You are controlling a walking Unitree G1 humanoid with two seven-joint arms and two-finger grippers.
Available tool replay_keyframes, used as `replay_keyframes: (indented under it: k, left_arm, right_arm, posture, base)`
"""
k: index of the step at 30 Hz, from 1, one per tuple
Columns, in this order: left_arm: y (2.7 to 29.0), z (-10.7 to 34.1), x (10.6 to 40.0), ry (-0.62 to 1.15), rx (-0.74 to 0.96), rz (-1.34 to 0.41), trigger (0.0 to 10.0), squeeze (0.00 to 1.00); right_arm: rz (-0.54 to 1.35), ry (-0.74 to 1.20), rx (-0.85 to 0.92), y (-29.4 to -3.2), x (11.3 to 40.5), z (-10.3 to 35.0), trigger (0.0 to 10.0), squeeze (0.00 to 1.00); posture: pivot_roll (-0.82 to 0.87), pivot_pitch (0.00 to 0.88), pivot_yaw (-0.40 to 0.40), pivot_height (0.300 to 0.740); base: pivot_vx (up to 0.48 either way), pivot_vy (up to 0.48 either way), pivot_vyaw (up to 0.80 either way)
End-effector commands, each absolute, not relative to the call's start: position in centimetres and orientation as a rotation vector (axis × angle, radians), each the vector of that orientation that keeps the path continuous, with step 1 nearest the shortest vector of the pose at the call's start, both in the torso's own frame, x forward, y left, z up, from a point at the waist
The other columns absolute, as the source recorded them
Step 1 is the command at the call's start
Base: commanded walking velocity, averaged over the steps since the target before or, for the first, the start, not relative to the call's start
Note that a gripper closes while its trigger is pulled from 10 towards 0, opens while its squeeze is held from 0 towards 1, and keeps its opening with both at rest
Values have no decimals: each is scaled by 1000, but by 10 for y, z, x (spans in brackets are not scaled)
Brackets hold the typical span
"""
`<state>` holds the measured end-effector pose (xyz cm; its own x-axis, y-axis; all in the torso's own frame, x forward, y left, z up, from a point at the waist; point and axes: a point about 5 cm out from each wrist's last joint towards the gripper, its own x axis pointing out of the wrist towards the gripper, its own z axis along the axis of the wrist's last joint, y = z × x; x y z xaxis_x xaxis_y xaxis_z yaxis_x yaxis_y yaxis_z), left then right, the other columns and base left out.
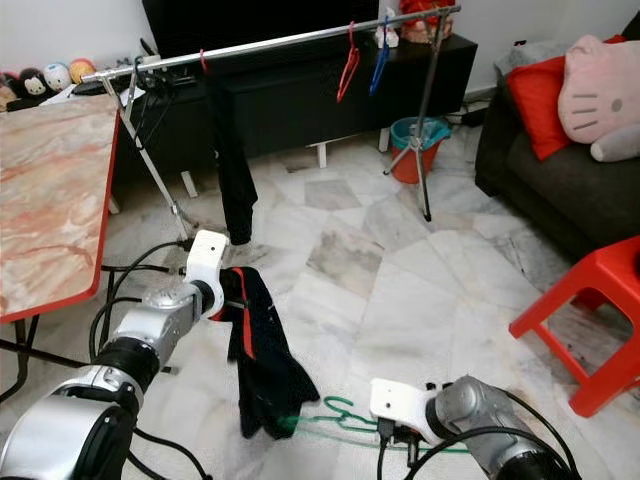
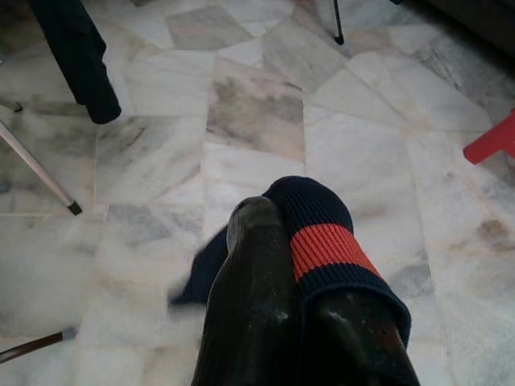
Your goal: Hang hanger
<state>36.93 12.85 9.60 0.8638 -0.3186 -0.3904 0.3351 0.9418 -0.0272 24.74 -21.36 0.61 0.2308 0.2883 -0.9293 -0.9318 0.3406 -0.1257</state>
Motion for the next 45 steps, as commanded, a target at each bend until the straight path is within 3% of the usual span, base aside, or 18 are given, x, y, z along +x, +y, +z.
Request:
replay_keyframes:
  k: [1, 12, 13, 15, 17, 18, 19, 24, 25, 37, 45]
  left_arm:
    - [137, 103, 374, 395, 65, -294, 10000, 0]
    - [147, 93, 368, 374, 149, -209, 10000, 0]
    - [150, 89, 365, 345, 135, -192, 10000, 0]
    - [150, 89, 365, 345, 135, -192, 10000, 0]
    - [157, 81, 355, 295, 111, -149, 10000, 0]
    - [157, 81, 355, 295, 111, -149, 10000, 0]
    - [164, 75, 347, 268, 77, -103, 10000, 0]
    - [164, 70, 339, 221, -2, -75, 10000, 0]
    - [162, 71, 336, 189, -34, -83, 10000, 0]
    - [156, 81, 308, -14, -87, -121, 10000, 0]
    - [168, 91, 290, -78, -66, -86, 10000, 0]
  right_arm:
    - [810, 943, -871, -220, 262, 9, 0, 0]
    - [834, 808, -639, -198, 264, 19, 0, 0]
    - [733, 746, -569, -199, 268, 22, 10000, 0]
    - [733, 746, -569, -199, 268, 22, 10000, 0]
    - [474, 647, -401, -205, 270, 21, 10000, 0]
    - [474, 647, -401, -205, 270, 21, 10000, 0]
    - [272, 528, -260, -206, 264, 21, 10000, 0]
    - [84, 337, -123, -203, 255, 27, 10000, 0]
    - [-26, 277, -45, -207, 252, 29, 10000, 0]
    - [-220, 87, -25, -209, 226, 38, 10000, 0]
    - [-277, 63, -24, -208, 208, 38, 10000, 0]
  posture:
    - [14, 0, 68, 740]
    - [8, 0, 66, 740]
    - [9, 0, 61, 740]
    - [9, 0, 61, 740]
    - [11, 0, 59, 740]
    - [11, 0, 59, 740]
    - [7, 0, 62, 740]
    - [7, 0, 65, 740]
    - [5, 0, 65, 740]
    - [4, 0, 62, 740]
    - [-6, 0, 61, 740]
  base:
    - [0, 0, 0]
    - [0, 0, 0]
    - [0, 0, 0]
    - [0, 0, 0]
    - [0, 0, 0]
    - [0, 0, 0]
    - [0, 0, 0]
    - [0, 0, 0]
    - [0, 0, 0]
    - [0, 0, 0]
    - [0, 0, 0]
